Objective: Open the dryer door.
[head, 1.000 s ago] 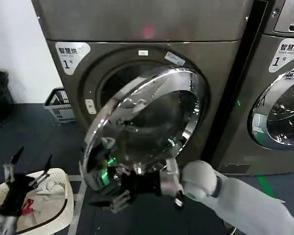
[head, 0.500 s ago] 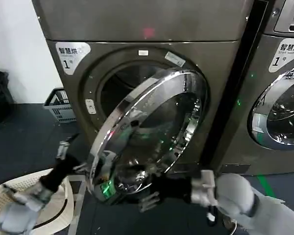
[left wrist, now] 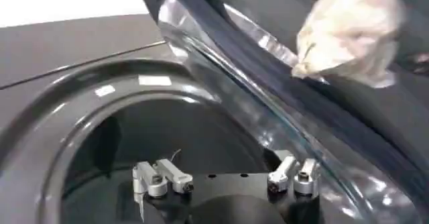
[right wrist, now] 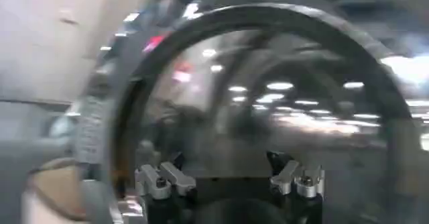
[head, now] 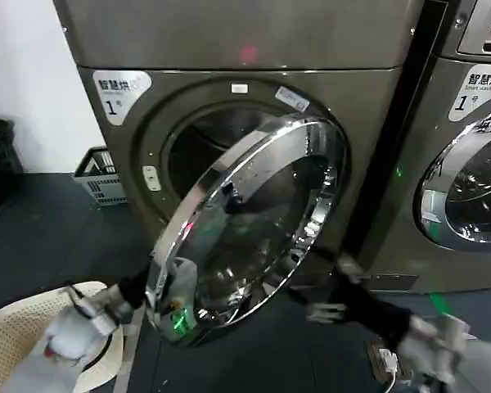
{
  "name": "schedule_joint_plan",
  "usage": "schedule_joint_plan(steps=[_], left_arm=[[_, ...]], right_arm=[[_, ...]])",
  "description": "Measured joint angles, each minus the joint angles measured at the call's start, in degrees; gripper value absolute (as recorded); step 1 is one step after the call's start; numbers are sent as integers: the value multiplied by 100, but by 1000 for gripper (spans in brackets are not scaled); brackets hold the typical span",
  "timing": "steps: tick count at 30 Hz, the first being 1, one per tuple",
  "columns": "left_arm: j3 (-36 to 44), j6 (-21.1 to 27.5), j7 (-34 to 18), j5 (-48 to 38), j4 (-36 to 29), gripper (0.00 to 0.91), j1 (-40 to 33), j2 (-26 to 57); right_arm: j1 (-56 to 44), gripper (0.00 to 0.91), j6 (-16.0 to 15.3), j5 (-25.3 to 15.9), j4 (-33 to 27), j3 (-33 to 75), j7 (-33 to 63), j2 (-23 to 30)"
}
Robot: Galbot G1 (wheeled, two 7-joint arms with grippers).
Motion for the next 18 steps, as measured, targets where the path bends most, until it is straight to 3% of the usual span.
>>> schedule_joint_plan(steps=[6,18], left_arm=[[667,-106,20,-72,252,907,-575,-166],[1957,-190,-28,-38,830,907,-1691,-743]], right_arm=[[-906,907,436,-104,46,1193,573,1052],[-882,907,657,-676,-529,3116,1923,2788]])
